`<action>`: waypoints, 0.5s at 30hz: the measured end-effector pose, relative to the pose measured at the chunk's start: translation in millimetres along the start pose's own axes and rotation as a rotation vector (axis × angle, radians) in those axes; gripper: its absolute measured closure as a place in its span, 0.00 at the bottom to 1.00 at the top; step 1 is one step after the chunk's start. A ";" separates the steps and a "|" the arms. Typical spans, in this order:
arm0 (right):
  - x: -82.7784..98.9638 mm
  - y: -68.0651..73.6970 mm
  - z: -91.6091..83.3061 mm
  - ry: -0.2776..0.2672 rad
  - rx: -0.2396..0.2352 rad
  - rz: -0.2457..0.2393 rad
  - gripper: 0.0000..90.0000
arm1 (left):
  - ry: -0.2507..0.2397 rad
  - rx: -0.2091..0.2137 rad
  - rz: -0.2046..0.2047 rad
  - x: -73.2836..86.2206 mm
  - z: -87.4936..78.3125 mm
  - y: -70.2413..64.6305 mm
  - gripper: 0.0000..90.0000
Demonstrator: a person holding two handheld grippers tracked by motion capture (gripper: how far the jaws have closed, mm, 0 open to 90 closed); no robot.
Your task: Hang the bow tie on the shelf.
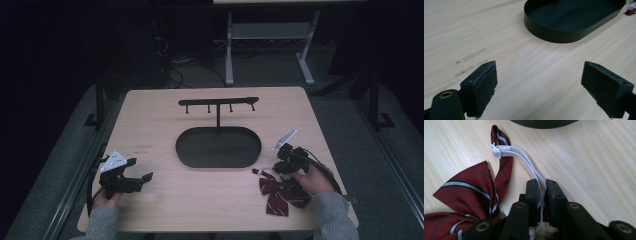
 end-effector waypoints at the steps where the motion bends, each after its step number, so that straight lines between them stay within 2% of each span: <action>1: 0.2 -0.3 -0.1 -0.001 -0.002 0.003 0.91 | 0.000 0.000 0.001 -0.1 -0.1 -0.2 0.14; 10: 1.5 0.8 -0.1 -0.017 -0.006 0.022 0.97 | -0.001 0.001 0.000 0.0 0.0 0.0 0.14; 12: 4.0 1.2 -0.4 -0.045 -0.015 0.048 0.97 | 0.000 0.001 -0.001 0.2 0.1 0.1 0.14; 15: 6.6 1.5 -2.5 -0.051 -0.012 0.060 0.97 | -0.002 0.000 -0.005 0.3 0.7 0.0 0.15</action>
Point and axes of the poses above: each handheld gripper's, and its own axes: z roughly forward along the jaws, x roughly out of its underside, y roughly to its left, the point moved 6 cm from there along z, roughly forward along the jaws, and after that the axes turned 10 degrees about x, right-handed, at the moved point
